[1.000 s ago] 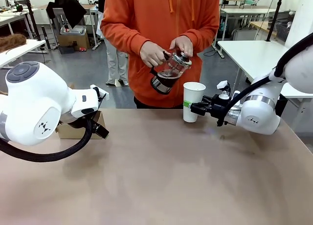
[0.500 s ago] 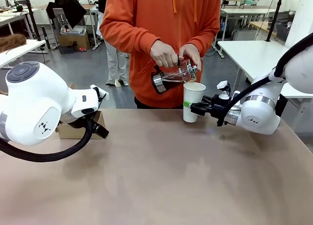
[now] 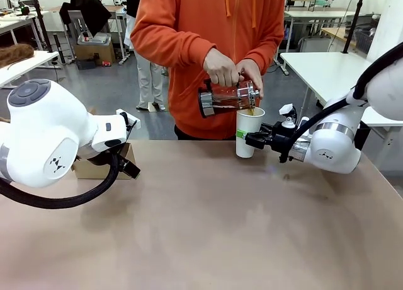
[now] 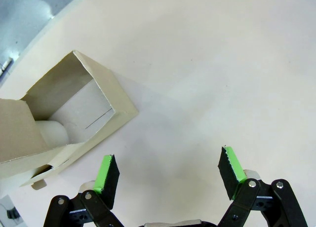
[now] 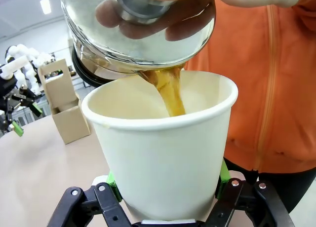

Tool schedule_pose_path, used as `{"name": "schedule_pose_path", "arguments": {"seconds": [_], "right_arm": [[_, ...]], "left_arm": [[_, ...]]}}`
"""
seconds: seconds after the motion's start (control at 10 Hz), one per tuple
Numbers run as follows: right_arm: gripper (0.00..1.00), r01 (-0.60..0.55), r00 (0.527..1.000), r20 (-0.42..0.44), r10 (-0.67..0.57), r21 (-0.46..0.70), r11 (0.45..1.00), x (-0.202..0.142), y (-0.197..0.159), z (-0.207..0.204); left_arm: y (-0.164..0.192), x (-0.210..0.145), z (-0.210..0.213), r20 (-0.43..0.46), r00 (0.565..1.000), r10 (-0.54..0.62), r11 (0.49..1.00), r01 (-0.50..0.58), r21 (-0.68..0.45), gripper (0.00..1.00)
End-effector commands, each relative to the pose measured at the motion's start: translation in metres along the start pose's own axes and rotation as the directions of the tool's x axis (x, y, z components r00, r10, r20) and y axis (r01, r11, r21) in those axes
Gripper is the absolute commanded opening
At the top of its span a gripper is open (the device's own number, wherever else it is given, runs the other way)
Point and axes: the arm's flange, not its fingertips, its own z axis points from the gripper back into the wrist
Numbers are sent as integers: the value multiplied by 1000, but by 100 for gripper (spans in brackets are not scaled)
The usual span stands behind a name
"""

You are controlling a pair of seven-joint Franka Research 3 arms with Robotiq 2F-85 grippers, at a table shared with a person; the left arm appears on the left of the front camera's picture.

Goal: Pour a drink into a cup and package it in a carrier.
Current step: When a person places the Paper Cup Lid on the 600 ml Paper Cup , lift the 600 ml Paper Cup.

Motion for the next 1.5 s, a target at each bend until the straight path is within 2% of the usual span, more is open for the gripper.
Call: {"name": "schedule_pose_path", "arguments": {"seconds": [0.0,1.4], "right_arm": [[80,1,1000,3,-1,0,1000,1,1,-2],[80,1,1000,3,-1,0,1000,1,1,-2]], "left_arm": [[0,0,0,1,1000,0,1000,0,-2,100],[0,0,0,1,1000,0,1000,0,-2,100]]}}
